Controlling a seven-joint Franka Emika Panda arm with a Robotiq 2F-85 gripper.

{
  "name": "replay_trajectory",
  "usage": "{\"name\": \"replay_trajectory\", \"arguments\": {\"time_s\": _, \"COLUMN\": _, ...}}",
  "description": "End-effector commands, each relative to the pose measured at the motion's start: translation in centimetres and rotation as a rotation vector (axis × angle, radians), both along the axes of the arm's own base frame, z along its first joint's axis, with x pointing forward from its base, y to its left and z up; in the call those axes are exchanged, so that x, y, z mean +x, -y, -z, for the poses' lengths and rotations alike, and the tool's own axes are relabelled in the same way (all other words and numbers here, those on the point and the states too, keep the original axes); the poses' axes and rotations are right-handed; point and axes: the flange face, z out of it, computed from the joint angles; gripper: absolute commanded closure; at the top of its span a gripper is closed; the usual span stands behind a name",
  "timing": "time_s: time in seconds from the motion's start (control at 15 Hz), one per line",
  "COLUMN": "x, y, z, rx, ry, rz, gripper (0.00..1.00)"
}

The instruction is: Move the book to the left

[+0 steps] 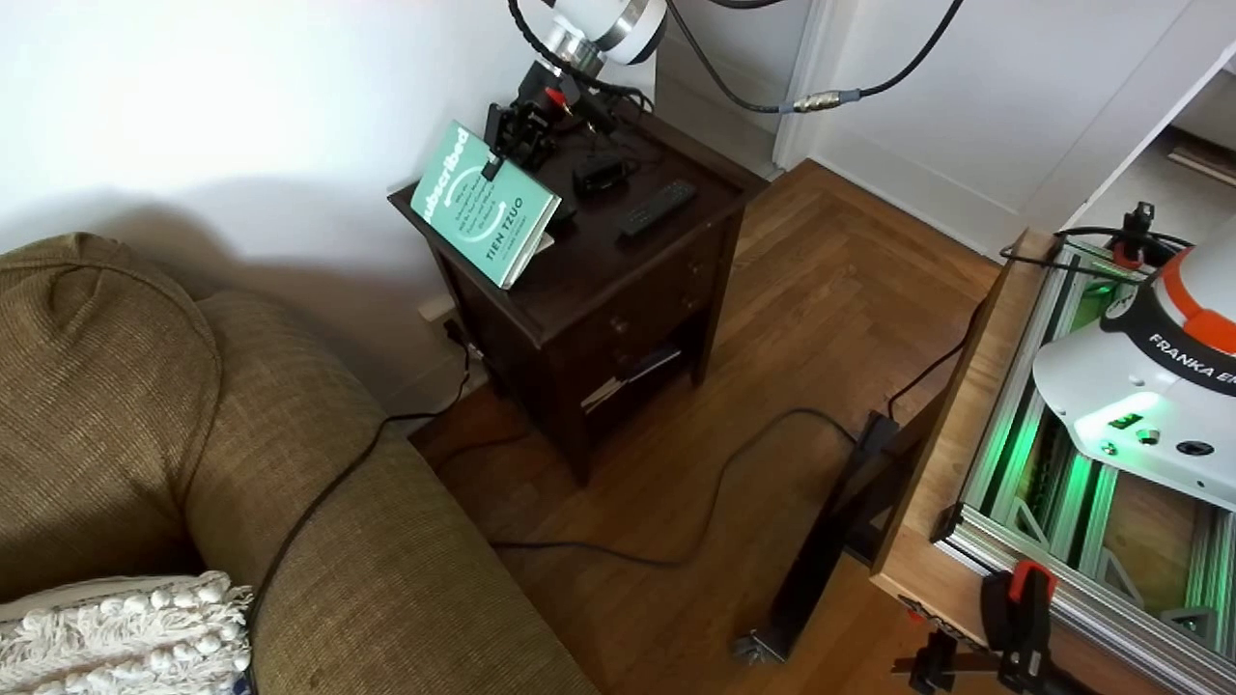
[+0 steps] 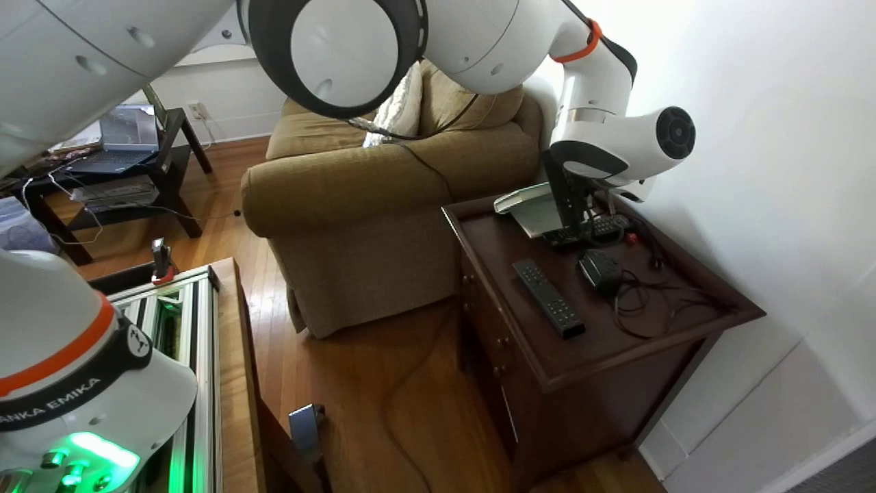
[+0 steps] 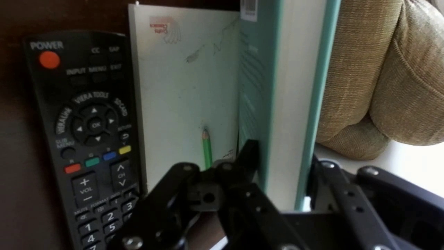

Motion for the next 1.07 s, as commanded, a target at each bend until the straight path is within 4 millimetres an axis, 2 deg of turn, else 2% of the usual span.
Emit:
{"name": "replay_trajectory", "arguments": {"time_s": 0.0, "x": 1.3, "y": -0.2, "z": 0.4, "rx": 0.008, "ry": -0.006, "rz": 0.008, "gripper": 0.92}}
{"name": "replay_trajectory", "arguments": {"time_s": 0.07, "x": 1.5, "y": -0.2, "z": 0.5, "rx": 0.003, "ry": -0.004, "rz": 0.013, "gripper": 0.92}}
{"name": "replay_trajectory", "arguments": {"time_s": 0.13, "x": 1.7, "y": -0.2, "z": 0.6, "rx": 0.002, "ry": -0.005, "rz": 0.016, "gripper": 0.57}}
{"name": "replay_trajectory", "arguments": {"time_s": 0.2, "x": 1.9, "y": -0.1, "z": 0.7, "rx": -0.004, "ry": 0.0, "rz": 0.018, "gripper": 0.43}}
{"name": "replay_trajectory", "arguments": {"time_s": 0.53, "x": 2.4, "y": -0.2, "z": 1.3, "rx": -0.003, "ry": 0.012, "rz": 0.025, "gripper": 0.05}}
{"name": "replay_trajectory", "arguments": {"time_s": 0.67, "x": 2.6, "y": -0.4, "z": 1.3, "rx": -0.006, "ry": 0.02, "rz": 0.024, "gripper": 0.0}}
{"name": "replay_trajectory", "arguments": {"time_s": 1.0, "x": 3.2, "y": -0.1, "z": -0.4, "rx": -0.081, "ry": 0.065, "rz": 0.032, "gripper": 0.0}}
